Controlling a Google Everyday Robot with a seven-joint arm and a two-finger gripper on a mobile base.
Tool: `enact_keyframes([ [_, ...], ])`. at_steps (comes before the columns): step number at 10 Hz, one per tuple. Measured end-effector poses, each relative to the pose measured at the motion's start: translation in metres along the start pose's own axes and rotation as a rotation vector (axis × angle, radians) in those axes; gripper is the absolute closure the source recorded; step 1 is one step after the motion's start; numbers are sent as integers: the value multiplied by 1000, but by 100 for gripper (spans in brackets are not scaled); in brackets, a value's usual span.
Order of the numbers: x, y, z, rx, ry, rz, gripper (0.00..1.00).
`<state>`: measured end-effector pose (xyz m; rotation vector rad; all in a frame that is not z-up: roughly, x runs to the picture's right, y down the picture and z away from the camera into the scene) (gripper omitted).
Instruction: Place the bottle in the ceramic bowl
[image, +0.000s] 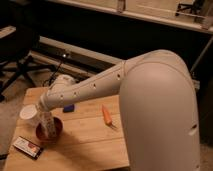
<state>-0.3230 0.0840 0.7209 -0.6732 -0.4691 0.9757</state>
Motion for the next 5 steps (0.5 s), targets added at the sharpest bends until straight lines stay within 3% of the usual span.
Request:
enact_keyframes([
  [3, -7, -14, -19, -31, -66, 45, 26],
  [5, -8, -14, -20, -33, -70, 45, 26],
])
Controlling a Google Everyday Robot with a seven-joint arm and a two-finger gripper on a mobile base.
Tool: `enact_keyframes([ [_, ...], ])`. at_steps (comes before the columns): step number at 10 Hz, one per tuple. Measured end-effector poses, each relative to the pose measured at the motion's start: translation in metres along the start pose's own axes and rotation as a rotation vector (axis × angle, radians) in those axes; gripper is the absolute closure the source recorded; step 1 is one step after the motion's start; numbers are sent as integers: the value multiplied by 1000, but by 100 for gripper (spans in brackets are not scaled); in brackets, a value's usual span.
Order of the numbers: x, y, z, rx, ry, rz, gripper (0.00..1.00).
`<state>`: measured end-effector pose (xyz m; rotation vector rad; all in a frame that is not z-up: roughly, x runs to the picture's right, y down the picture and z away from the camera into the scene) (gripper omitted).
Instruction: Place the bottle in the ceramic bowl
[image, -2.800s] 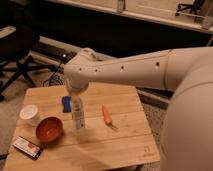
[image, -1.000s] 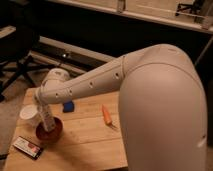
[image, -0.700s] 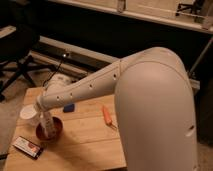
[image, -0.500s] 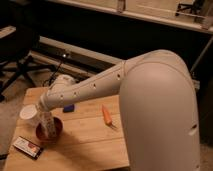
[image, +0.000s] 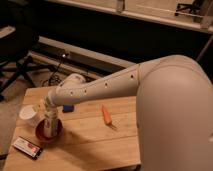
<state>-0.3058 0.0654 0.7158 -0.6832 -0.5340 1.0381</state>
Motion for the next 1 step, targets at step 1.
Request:
enact_keyframes([
  [1, 0, 1, 1, -2, 1, -1, 26],
])
